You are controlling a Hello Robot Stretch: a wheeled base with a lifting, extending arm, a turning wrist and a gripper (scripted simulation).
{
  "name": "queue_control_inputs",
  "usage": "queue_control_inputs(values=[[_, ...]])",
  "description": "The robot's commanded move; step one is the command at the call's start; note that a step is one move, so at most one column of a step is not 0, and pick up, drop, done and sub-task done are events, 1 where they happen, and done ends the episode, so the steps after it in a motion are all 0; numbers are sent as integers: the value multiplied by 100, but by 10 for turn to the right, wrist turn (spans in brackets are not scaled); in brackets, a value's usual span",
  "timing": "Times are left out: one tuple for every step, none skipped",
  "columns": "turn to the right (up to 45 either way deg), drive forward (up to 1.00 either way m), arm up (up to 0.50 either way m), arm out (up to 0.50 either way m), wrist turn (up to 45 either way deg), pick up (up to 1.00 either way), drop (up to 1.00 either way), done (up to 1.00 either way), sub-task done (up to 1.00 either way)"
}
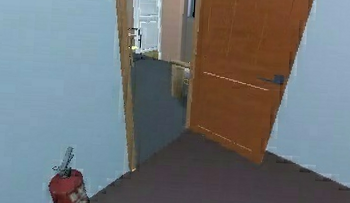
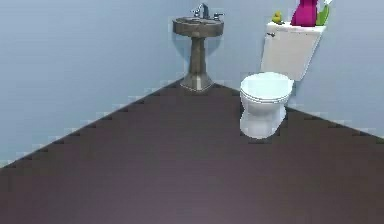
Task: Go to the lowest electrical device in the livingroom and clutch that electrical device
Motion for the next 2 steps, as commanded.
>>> queue_control_inputs(values=[[0,100,0,0,0,0,0,0,0],[0,65,0,0,0,0,0,0,0]])
